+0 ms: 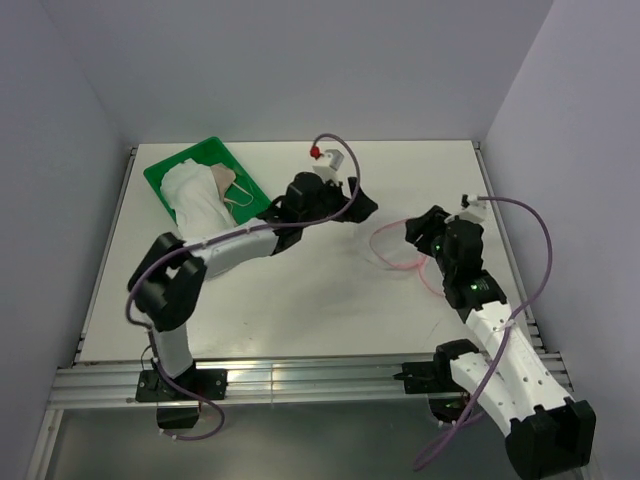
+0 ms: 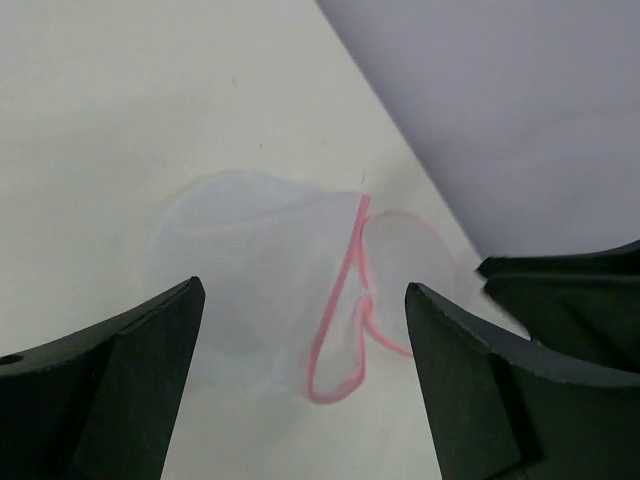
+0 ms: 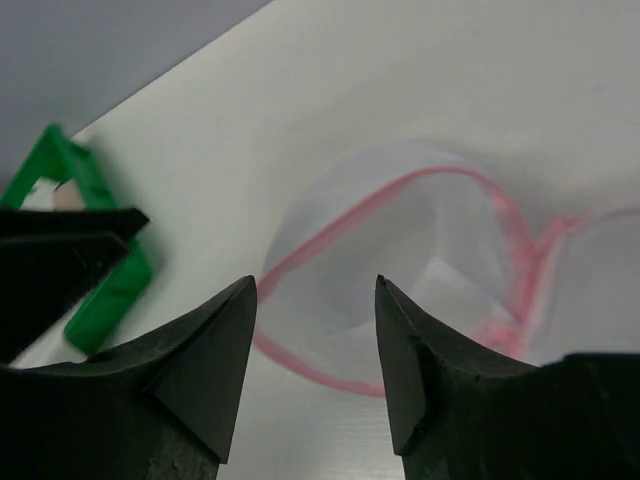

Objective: Place the bra in the laundry bag and zip it closed

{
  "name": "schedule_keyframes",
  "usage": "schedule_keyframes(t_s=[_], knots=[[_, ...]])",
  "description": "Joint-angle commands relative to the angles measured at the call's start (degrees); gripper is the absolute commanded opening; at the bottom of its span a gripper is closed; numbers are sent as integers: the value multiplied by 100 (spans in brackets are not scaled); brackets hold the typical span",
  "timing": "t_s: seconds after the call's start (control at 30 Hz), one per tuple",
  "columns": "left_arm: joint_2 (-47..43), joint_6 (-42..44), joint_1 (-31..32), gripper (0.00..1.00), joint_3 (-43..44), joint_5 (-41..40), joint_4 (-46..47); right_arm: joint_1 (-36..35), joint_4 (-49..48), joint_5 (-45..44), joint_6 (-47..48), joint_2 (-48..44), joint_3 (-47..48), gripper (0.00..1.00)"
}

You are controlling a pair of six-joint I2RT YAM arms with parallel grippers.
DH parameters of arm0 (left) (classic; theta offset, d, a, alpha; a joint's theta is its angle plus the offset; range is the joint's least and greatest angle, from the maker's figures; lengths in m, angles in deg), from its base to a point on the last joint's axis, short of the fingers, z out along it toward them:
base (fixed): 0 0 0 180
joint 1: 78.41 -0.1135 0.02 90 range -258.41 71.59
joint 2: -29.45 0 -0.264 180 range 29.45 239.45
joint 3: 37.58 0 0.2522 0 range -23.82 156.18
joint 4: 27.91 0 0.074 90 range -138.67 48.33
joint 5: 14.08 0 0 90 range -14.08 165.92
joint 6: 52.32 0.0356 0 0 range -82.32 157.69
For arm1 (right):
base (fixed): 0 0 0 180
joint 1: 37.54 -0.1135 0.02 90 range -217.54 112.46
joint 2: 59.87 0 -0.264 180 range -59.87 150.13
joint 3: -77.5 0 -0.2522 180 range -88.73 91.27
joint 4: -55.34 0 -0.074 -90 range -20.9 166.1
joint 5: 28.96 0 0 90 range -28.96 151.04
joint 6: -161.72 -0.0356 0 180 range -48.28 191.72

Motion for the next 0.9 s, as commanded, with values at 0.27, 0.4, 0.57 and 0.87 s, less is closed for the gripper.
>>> schedule_keyframes(t_s=[0.27,0.4,0.57,0.87], knots=[[-3117,-35,-1177,81,-1831,-2360,-1127,-1582,-1148,1139,322,949,396,57],[-3724,-317,-2223,79,-2789,-2510,-1665,-1978,-1280,1096,401,1177,317,56],[-3480,-159,-3269,78,-2625,-3063,-2193,-2295,-1456,1165,401,1371,115,56],[-1907,158,-3833,70,-1465,-3169,-2667,-2559,-1448,1508,383,1336,35,55]])
